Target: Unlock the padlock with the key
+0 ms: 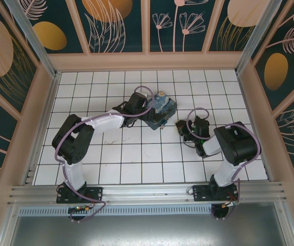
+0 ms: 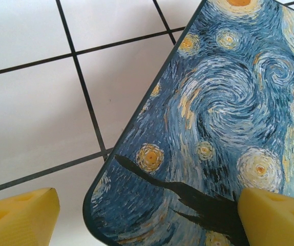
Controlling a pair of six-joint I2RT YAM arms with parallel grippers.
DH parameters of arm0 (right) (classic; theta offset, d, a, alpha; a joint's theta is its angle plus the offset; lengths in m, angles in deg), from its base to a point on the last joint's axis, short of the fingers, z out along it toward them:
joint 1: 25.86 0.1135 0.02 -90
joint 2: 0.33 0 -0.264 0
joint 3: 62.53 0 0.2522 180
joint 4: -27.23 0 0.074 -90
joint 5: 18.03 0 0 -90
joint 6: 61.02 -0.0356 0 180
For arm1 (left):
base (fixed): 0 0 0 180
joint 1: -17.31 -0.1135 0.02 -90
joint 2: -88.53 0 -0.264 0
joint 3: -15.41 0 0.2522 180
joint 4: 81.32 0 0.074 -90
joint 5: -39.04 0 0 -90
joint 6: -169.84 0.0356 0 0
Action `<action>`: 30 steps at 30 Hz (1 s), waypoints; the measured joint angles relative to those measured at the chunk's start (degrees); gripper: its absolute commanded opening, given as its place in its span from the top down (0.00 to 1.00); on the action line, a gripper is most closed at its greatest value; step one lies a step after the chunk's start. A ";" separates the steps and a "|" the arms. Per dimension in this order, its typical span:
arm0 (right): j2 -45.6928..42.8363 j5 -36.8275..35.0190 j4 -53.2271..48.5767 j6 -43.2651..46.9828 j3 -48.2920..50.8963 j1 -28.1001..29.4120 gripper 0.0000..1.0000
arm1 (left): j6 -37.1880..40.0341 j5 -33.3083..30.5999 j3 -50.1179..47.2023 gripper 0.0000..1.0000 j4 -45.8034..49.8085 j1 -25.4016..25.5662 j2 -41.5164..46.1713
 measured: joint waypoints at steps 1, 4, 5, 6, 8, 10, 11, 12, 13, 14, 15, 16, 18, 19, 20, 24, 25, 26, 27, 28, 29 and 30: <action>-0.46 0.00 -0.68 0.96 -0.46 0.22 0.93 | 0.00 0.00 0.00 0.10 0.00 0.00 0.00; -2.38 -0.44 -2.58 3.96 -1.29 1.36 0.79 | 0.00 0.02 0.02 0.10 0.00 0.00 0.00; -2.95 -0.61 -3.21 4.81 -1.40 1.81 0.71 | 0.00 0.02 0.02 0.10 0.00 0.00 0.00; -3.39 -0.83 -3.82 5.64 -1.53 2.29 0.65 | 0.00 0.00 0.02 0.10 0.02 0.00 0.00; -3.82 -1.53 -4.90 7.72 -1.75 3.50 0.60 | 0.00 0.02 0.02 0.10 0.00 0.00 0.00; -3.85 -2.03 -6.03 9.16 -2.03 4.66 0.60 | 0.00 0.02 0.02 0.10 0.00 0.00 0.00; -3.85 -2.38 -7.04 9.99 -2.25 5.22 0.61 | 0.00 0.02 0.02 0.10 0.00 0.00 0.00; -3.85 -2.60 -7.74 10.56 -2.51 5.62 0.63 | 0.00 0.02 0.02 0.10 0.00 0.00 0.00; -3.85 -2.86 -8.26 11.19 -2.78 6.01 0.65 | 0.00 0.02 0.02 0.10 0.02 0.00 0.00; -3.85 -3.08 -8.61 11.65 -2.99 6.25 0.65 | 0.00 0.02 0.02 0.10 0.02 0.00 0.00; -3.80 -3.43 -9.14 12.20 -3.37 6.51 0.65 | 0.00 0.02 0.02 0.10 0.00 0.00 0.00; -3.69 -3.76 -9.75 12.81 -3.80 6.71 0.65 | 0.00 0.02 0.02 0.10 0.00 0.00 0.00; -3.21 -4.33 -10.71 13.81 -4.81 7.13 0.60 | 0.00 0.04 0.02 0.10 0.00 0.00 0.00; -2.80 -4.57 -11.41 14.45 -5.44 7.45 0.58 | 0.00 0.07 0.02 0.10 0.02 0.00 0.00; -2.43 -4.83 -11.93 15.04 -6.05 7.76 0.56 | 0.00 0.09 0.02 0.10 0.00 0.00 0.00; -1.42 -6.99 -15.89 17.55 -8.81 9.79 0.53 | 0.00 0.20 0.02 0.10 0.00 -0.04 0.00; -1.20 -7.69 -17.14 18.23 -9.60 10.32 0.52 | 0.00 0.20 0.02 0.10 0.00 -0.04 0.00; -1.05 -8.52 -18.27 18.84 -10.29 10.78 0.53 | 0.00 0.20 0.02 0.10 0.00 -0.04 0.00; -0.98 -9.35 -19.61 19.47 -10.88 11.17 0.53 | 0.00 0.13 0.02 0.10 0.00 -0.04 0.00; -0.94 -10.23 -20.85 20.04 -11.34 11.43 0.53 | 0.00 0.15 0.04 0.10 0.00 -0.07 0.00; -0.83 -10.88 -21.77 20.61 -11.74 11.65 0.54 | 0.00 0.17 0.07 0.10 0.00 -0.11 0.00; -0.68 -11.72 -22.77 21.16 -12.17 11.82 0.55 | 0.00 0.17 0.07 0.10 0.00 -0.11 0.00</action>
